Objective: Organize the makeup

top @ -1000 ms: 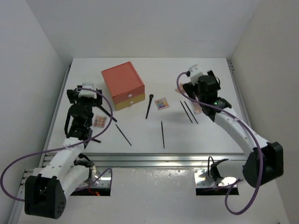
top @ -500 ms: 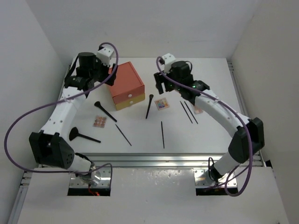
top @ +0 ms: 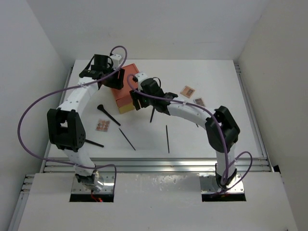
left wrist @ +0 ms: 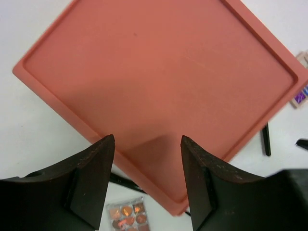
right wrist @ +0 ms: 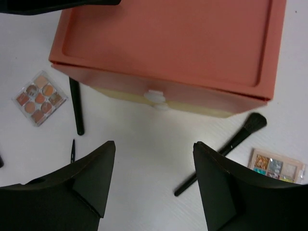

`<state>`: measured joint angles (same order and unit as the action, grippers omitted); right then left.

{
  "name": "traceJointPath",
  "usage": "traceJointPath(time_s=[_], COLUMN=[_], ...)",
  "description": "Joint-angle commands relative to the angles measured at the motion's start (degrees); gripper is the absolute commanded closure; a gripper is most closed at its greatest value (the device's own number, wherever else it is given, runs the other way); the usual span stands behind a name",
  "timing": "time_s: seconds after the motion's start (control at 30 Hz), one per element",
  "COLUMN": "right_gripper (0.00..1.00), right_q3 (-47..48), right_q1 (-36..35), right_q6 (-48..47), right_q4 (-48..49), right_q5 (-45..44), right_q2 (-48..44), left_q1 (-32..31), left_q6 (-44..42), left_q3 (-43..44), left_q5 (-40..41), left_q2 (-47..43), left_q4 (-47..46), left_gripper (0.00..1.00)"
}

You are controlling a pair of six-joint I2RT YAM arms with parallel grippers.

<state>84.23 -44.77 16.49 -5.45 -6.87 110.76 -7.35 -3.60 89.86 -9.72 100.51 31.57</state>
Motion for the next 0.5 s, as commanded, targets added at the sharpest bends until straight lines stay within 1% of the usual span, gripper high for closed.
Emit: traceJointPath(time_s=[0.0,0.07,0.1,0.17,0.2,0.23,0.3,0.47], right_gripper=[0.35,0.35,0.37,0.38,0.41,0.41,0.45,0.46], right_q3=[5.5,6.7,7.3,8.1,8.8,9.0,10.2,11.2], right_q1=[-1.3,-1.7,-1.7,-1.9,-1.7,-1.7,-1.9,-2.0], right_q6=[0.8,-0.1,-0.1,0.3,0.2,0.3,-0.1,0.5], right_q4=[5.0,5.0,6.9,8.3,9.0,9.5,10.2,11.4], right_q5=[-0.9,-2.1,-2.6,-2.8,-3.4,-3.8,-4.4,-5.8], right_q2=[2.6,5.1,5.5,7.8,8.3,9.9,11.1,12.4], left_q1=[1.6,2.3,2.3,1.0,1.0,0.3,-0.2,-0.2], left_q6=[5.0,5.6,5.6,5.6,5.1,4.5,4.5,4.5], left_q3=[2.0,1.5,1.5,-0.7,-0.7,-1.5,-2.1,-2.6], left_q5=[-0.8,-0.8,-0.8,-0.8,-0.8,-0.2,-0.2,-0.2], left_q2=[1.3,1.9,1.9,1.9,1.9,1.9,1.9,2.5], left_q4=[-4.7,-6.2,-6.3,-7.1,-7.6,-7.6,-7.6,-7.6], left_gripper=[0.38,0.38,0.38,0.38,0.38,0.38,0.38,0.38])
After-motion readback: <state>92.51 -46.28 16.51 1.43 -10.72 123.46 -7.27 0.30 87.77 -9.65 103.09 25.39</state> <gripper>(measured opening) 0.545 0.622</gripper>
